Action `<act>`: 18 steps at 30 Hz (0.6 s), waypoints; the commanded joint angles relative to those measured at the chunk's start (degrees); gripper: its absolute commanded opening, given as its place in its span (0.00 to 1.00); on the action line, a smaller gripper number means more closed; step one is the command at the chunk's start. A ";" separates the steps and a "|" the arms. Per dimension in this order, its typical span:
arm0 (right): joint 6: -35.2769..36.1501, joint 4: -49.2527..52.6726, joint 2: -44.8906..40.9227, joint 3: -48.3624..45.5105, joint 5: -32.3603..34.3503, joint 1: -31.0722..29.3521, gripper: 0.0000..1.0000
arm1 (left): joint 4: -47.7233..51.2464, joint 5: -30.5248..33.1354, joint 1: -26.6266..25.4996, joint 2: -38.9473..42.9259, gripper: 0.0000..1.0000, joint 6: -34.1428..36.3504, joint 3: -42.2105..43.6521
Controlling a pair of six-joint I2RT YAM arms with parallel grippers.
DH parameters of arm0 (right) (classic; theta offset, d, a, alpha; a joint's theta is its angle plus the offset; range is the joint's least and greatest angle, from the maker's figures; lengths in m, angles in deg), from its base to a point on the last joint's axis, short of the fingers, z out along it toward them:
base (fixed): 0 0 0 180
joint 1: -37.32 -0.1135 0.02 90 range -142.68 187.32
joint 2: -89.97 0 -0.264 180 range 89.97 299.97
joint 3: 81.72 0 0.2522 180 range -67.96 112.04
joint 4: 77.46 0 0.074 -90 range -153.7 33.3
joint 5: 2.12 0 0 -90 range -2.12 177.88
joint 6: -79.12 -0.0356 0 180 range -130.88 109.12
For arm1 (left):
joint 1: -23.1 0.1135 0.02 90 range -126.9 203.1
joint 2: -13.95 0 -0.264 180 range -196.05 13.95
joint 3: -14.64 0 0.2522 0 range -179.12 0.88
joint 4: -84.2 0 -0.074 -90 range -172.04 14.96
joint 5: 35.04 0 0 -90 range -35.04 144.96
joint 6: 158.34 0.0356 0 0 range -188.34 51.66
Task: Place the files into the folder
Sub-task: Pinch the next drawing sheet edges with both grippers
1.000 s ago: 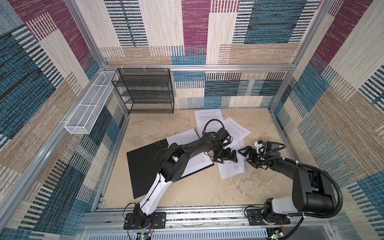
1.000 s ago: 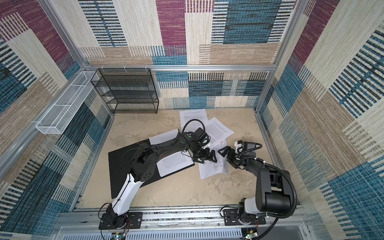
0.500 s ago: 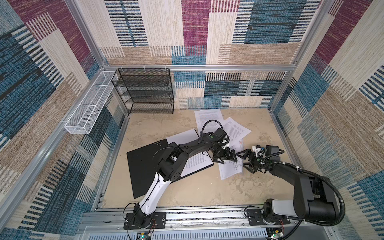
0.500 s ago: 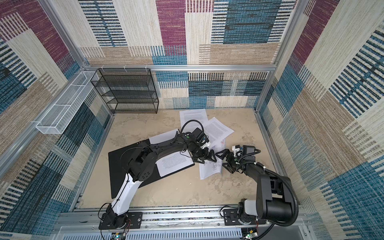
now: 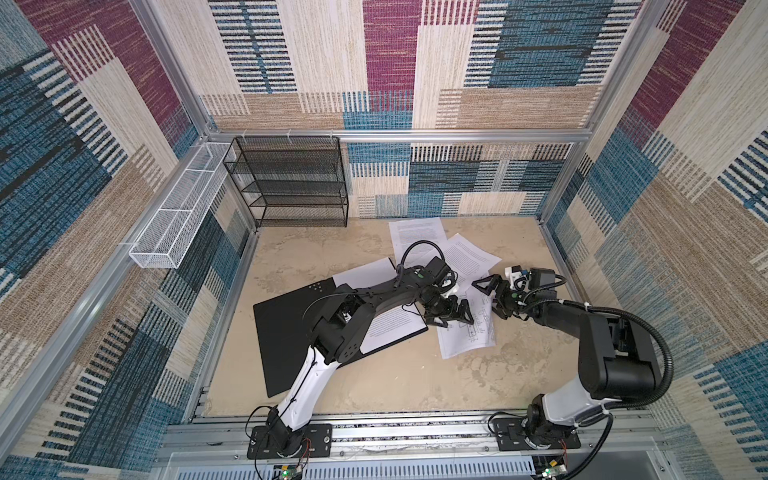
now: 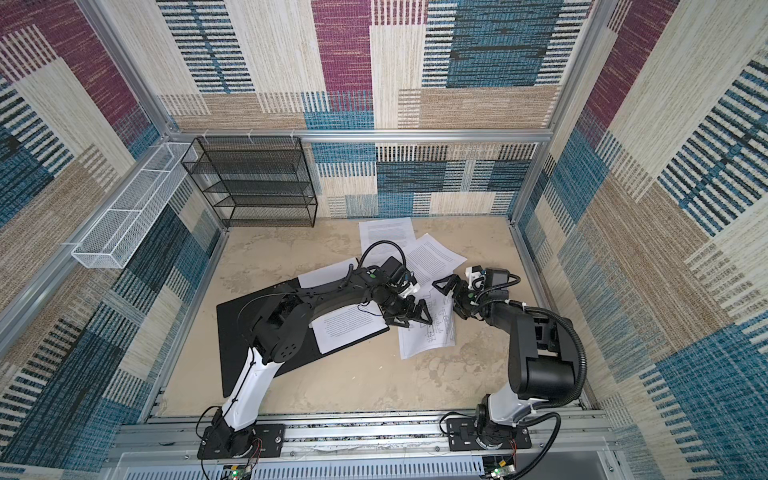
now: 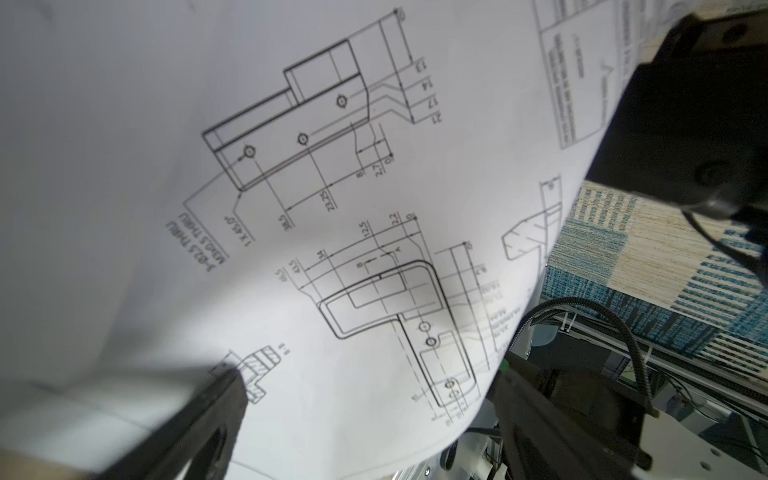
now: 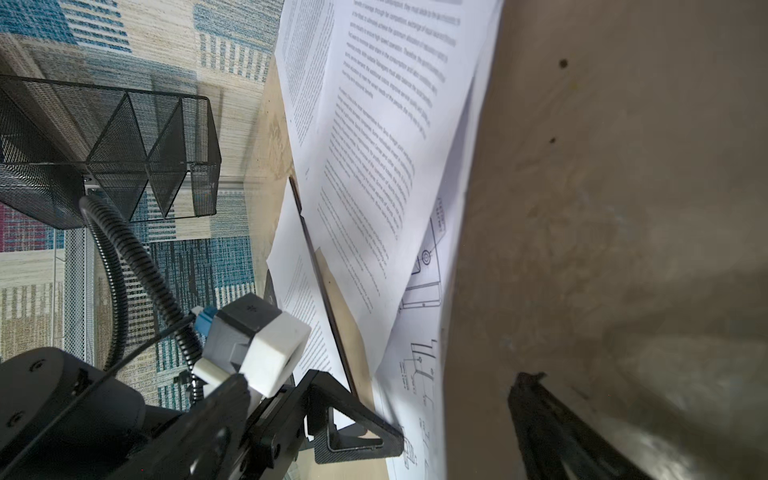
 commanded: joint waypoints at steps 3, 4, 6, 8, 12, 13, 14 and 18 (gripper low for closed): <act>2.46 2.10 -3.54 -0.68 1.32 -0.11 1.00 | 13.79 10.45 0.21 -2.81 0.98 0.59 2.45; 3.39 4.18 -5.34 -1.13 2.53 -0.10 1.00 | 13.79 10.40 0.26 -2.83 0.98 0.54 2.53; 5.27 7.75 -8.82 -2.08 4.11 -0.10 0.99 | 13.31 10.46 0.44 -2.76 0.98 0.43 3.09; 5.79 7.71 -10.38 -3.16 2.73 -0.10 1.00 | 12.63 10.09 0.73 -2.62 0.98 0.22 3.73; 5.35 6.66 -9.25 -3.07 0.35 -0.11 1.00 | 12.56 9.86 0.86 -2.87 0.97 0.22 4.03; 5.29 6.40 -9.20 -2.93 0.77 -0.10 1.00 | 12.48 9.80 0.77 -2.95 0.97 0.16 4.09; 5.13 7.05 -8.97 -2.43 2.17 -0.10 0.99 | 12.40 9.81 0.77 -2.93 0.97 0.08 4.14; 5.01 9.48 -8.27 -0.59 6.38 -0.15 0.95 | 12.36 9.88 0.85 -2.69 0.97 0.08 4.29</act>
